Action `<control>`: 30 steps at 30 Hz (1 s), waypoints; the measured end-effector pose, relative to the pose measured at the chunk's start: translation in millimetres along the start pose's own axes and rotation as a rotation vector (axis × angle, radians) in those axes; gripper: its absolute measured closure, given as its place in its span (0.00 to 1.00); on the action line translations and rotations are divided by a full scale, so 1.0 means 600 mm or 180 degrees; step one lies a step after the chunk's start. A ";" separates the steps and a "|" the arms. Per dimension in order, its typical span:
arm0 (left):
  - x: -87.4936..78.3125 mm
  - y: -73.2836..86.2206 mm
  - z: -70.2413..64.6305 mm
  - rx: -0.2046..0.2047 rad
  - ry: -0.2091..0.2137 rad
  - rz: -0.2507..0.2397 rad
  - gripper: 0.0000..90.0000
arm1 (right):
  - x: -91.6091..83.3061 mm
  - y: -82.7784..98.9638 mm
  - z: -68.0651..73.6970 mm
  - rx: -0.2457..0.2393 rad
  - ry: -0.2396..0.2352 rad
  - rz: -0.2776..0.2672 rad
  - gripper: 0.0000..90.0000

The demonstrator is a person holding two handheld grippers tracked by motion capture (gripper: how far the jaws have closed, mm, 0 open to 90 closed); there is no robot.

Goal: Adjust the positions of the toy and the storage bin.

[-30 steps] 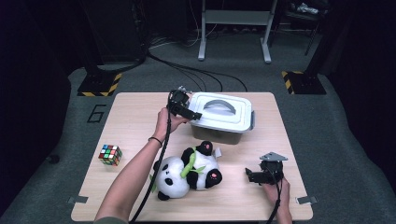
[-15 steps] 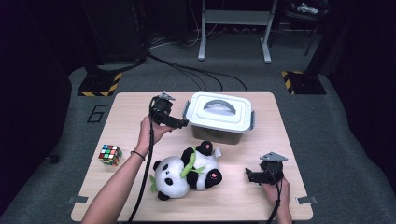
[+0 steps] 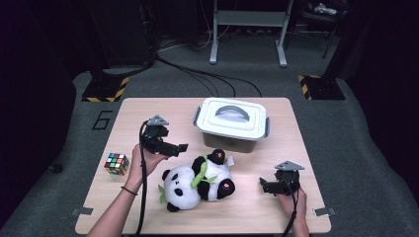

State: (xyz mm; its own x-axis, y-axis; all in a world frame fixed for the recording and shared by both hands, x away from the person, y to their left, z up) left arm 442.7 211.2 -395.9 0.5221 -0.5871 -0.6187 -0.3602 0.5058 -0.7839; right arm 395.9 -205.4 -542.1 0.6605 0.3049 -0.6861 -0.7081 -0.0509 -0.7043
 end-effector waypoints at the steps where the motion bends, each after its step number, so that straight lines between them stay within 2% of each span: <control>1: -0.009 0.008 -0.012 0.0013 0.0014 -0.0003 0.00 | 0.000 0.000 0.000 0.0001 0.0001 0.0000 0.06; 10: -0.025 0.027 -0.061 0.0089 0.0093 -0.0003 0.00 | 0.000 0.000 0.000 0.0001 0.0008 -0.0003 0.06; 16: -0.023 0.034 -0.080 0.0056 0.0148 0.0006 0.00 | 0.000 0.000 0.000 -0.0005 0.0003 0.0000 0.06; 18: -0.018 0.035 -0.089 0.0049 0.0148 0.0005 0.00 | 0.000 0.000 0.000 -0.0002 0.0003 -0.0001 0.06; 20: -0.013 0.034 -0.108 0.0058 0.0152 0.0015 0.00 | 0.000 0.000 0.000 0.0000 0.0003 -0.0007 0.06; 23: -0.006 0.033 -0.121 0.0084 0.0179 0.0055 0.00 | 0.000 0.000 0.000 -0.0001 0.0007 -0.0002 0.06; 24: 0.003 0.033 -0.132 0.0053 0.0204 0.0066 0.00 | 0.000 0.000 0.000 0.0000 0.0005 -0.0002 0.06; 26: 0.008 0.034 -0.136 0.0043 0.0231 0.0070 0.00 | 0.000 0.000 0.000 0.0001 0.0009 -0.0003 0.06; 27: 0.018 0.033 -0.146 0.0008 0.0209 0.0066 0.00 | 0.000 0.000 0.000 0.0000 0.0004 -0.0002 0.07; 30: 0.027 0.030 -0.157 0.0037 0.0207 0.0097 0.02 | 0.000 0.000 0.000 0.0000 0.0005 -0.0006 0.06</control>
State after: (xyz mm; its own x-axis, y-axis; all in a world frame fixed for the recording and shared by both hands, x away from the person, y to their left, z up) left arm 371.8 151.6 -425.1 0.4596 -0.6109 -0.6447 -0.3659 0.5312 -0.7642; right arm 395.9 -205.4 -542.1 0.6622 0.3035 -0.6851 -0.7069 -0.0503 -0.7055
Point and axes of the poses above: each handheld gripper's, and its own axes: x roughly forward along the jaws, y roughly out of its underside, z roughly to its left, the point moved 2 cm from there along x, roughly forward along the jaws, and after that the axes turned 14 degrees about x, right-handed, at the moved point
